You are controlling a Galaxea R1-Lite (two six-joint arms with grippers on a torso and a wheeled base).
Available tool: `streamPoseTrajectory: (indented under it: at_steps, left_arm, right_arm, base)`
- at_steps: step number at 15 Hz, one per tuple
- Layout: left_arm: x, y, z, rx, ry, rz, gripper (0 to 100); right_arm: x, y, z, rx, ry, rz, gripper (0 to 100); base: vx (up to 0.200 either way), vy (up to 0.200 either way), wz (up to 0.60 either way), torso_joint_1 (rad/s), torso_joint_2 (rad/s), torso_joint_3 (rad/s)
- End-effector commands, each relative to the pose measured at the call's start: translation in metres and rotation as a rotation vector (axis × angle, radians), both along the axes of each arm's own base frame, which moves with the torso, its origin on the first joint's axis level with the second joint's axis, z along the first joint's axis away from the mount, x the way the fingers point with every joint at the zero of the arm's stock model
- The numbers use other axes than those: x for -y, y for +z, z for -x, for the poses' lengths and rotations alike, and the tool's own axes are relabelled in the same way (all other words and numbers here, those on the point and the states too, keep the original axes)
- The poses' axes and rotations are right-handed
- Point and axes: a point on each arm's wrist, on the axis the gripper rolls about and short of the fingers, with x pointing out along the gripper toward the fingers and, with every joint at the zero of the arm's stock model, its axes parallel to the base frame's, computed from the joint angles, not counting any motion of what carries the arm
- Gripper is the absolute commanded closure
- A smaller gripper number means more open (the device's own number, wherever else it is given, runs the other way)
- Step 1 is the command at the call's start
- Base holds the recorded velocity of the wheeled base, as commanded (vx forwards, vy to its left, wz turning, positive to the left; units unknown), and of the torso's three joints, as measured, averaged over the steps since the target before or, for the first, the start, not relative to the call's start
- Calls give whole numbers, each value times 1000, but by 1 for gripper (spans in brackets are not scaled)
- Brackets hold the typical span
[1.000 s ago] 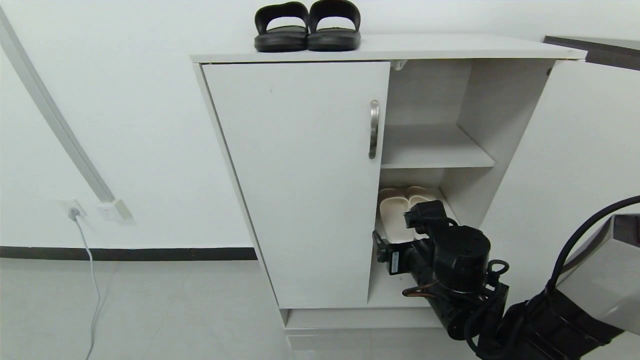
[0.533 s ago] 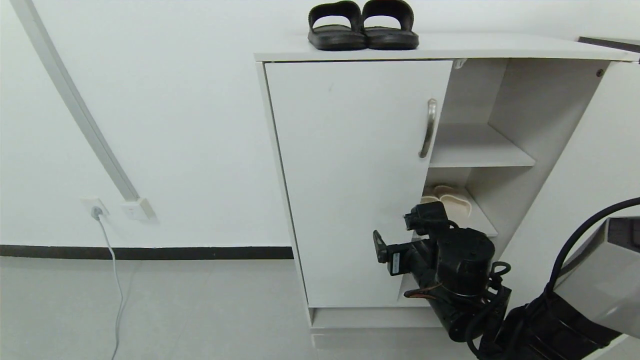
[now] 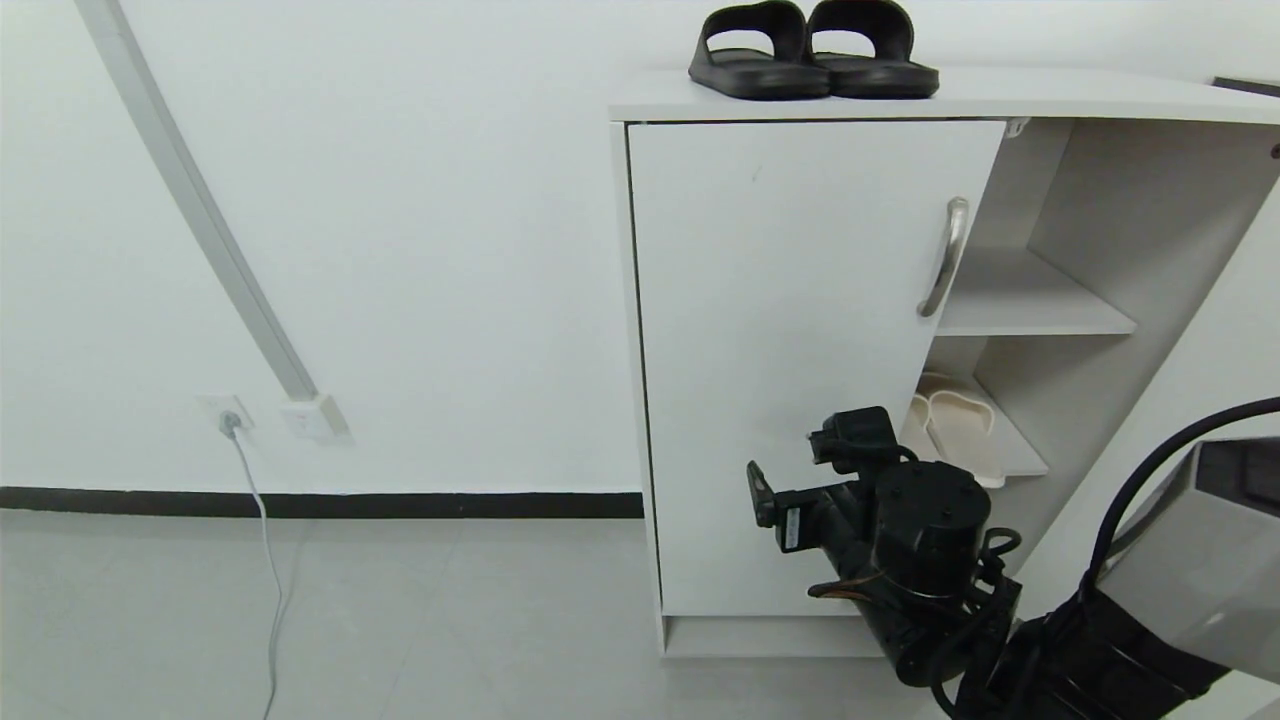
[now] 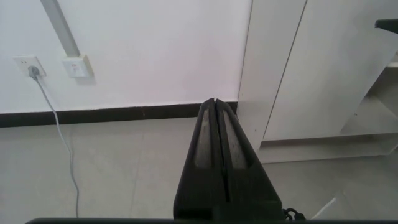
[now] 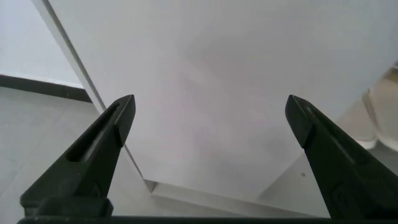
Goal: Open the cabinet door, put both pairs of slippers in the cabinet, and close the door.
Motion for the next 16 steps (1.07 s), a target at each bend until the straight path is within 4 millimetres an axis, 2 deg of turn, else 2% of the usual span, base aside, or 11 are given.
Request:
streamPoseTrajectory:
  at_steps: [1,9,12,16]
  left_arm:
    - [0,0,0,-1,0,0,100]
    - [0,0,0,0,0,-2,100]
    - [0,0,0,0,0,-2,100]
    - [0,0,0,0,0,-2,100]
  right_arm:
    - [-1,-2,0,-4,5,4,0]
    - [-1,-7,1,-16,7,14,0]
    - [0,-6,0,-8,7,6,0]
    - [1,-5,2,1,8,-4,0]
  base:
    - [0,0,0,0,0,0]
    - [0,0,0,0,-12,-15]
    - [0,0,0,2,-207,-318]
    - [0,0,0,49,-505,-372]
